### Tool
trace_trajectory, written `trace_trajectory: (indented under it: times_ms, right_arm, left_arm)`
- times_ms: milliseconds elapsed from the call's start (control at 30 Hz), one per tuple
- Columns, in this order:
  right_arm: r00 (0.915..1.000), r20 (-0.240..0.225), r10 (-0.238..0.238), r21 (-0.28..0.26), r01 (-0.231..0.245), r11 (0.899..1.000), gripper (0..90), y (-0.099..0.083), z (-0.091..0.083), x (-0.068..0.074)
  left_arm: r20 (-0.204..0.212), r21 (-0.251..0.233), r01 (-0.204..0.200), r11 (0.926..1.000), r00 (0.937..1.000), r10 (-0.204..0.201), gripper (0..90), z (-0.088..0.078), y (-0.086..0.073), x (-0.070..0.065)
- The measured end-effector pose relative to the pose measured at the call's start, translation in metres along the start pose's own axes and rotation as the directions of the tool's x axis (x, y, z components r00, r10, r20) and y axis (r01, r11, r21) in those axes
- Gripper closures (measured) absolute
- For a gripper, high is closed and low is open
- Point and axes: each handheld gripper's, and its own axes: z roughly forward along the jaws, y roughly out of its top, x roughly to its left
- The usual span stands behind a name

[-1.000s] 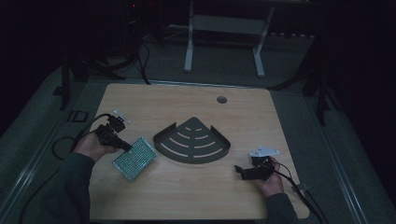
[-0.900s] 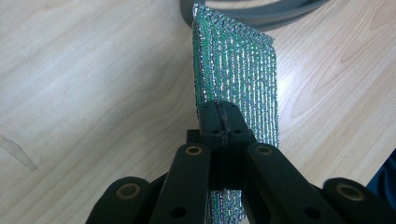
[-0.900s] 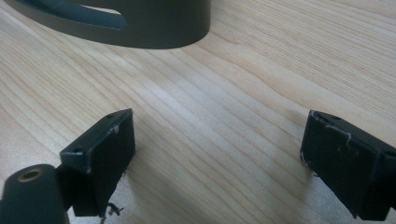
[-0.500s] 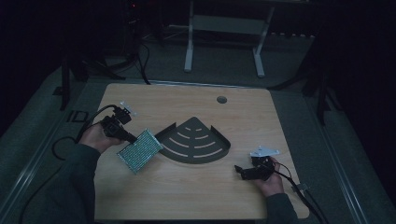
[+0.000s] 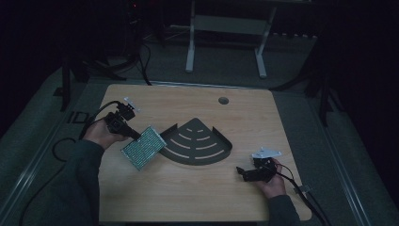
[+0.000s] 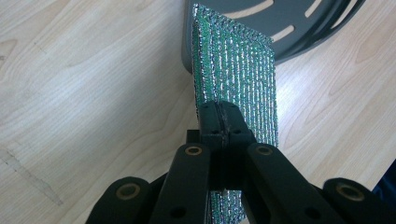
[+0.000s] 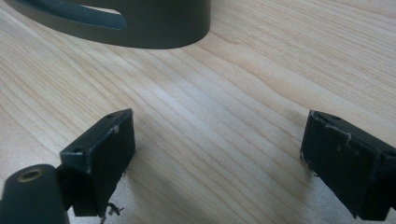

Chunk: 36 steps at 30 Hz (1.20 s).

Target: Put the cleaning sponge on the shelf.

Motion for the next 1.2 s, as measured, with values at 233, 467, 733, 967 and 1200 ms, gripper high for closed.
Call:
trace_trajectory:
  times_ms: [233,467,733,967,1200]
  right_arm:
    - [1.0000,0.000,0.000,0.000,0.000,1.000,9.7,0.000,0.000,0.000]
    - [1.0000,0.000,0.000,0.000,0.000,1.000,9.7,0.000,0.000,0.000]
    - [1.0000,0.000,0.000,0.000,0.000,1.000,9.7,0.000,0.000,0.000]
    - [1.0000,0.000,0.000,0.000,0.000,1.000,9.6,0.000,0.000,0.000]
    - [1.0000,0.000,0.000,0.000,0.000,1.000,9.6,0.000,0.000,0.000]
  left_arm:
    - [-0.008,-0.010,-0.007,0.9999,0.9999,0.007,90.0,0.001,0.010,-0.001]
    - [-0.019,-0.017,-0.013,0.9998,0.9997,0.012,90.0,0.001,0.018,-0.002]
    - [-0.029,-0.013,-0.028,0.9995,0.9992,0.028,90.0,0.002,0.028,-0.004]
    - [-0.029,-0.008,-0.052,0.9986,0.9982,0.052,90.0,0.006,0.038,-0.009]
    - [-0.041,-0.012,-0.063,0.9980,0.9972,0.062,90.0,0.004,0.049,-0.012]
